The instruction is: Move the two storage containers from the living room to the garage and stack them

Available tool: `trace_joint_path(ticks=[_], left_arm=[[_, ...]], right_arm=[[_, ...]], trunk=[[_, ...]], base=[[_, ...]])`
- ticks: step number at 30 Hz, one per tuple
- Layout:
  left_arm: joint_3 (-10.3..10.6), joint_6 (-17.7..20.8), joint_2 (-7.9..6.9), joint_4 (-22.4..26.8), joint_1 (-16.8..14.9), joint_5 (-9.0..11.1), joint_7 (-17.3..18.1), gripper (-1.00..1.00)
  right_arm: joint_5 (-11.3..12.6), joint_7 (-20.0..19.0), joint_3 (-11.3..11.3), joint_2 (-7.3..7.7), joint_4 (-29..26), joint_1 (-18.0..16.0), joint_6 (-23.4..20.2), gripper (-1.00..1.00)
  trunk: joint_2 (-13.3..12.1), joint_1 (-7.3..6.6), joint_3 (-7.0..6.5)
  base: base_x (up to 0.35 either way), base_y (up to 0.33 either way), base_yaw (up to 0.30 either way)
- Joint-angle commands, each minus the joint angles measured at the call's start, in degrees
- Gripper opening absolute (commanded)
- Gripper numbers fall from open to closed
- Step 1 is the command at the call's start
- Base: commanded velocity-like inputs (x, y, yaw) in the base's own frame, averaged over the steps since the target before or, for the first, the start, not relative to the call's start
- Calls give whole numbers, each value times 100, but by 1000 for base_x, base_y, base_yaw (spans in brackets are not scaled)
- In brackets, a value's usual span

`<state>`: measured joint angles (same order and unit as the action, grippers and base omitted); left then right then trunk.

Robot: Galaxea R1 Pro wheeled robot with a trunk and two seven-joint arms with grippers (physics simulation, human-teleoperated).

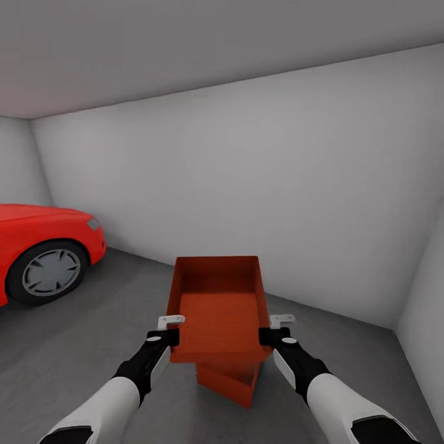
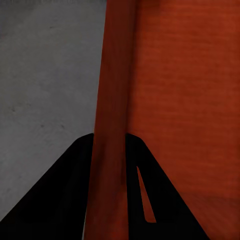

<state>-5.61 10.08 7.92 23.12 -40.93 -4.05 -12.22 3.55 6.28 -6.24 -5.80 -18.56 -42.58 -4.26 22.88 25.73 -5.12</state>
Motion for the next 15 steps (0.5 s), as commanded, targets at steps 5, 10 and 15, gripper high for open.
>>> trace_joint_path(ticks=[5,10,15], left_arm=[[-195,47,6,263,-3,185,-377,-100],[-195,47,8,263,-6,185,-377,-100],[-195,47,8,263,-3,185,-377,-100]], right_arm=[[149,-31,-27,-7,-7,2,-31,-100],[146,-31,-27,-8,-3,4,-31,-100],[150,-31,-27,-3,1,4,-34,-100]], trunk=[[4,5,3],[4,5,3],[4,5,3]], base=[[304,171,0],[304,185,0],[304,188,0]])
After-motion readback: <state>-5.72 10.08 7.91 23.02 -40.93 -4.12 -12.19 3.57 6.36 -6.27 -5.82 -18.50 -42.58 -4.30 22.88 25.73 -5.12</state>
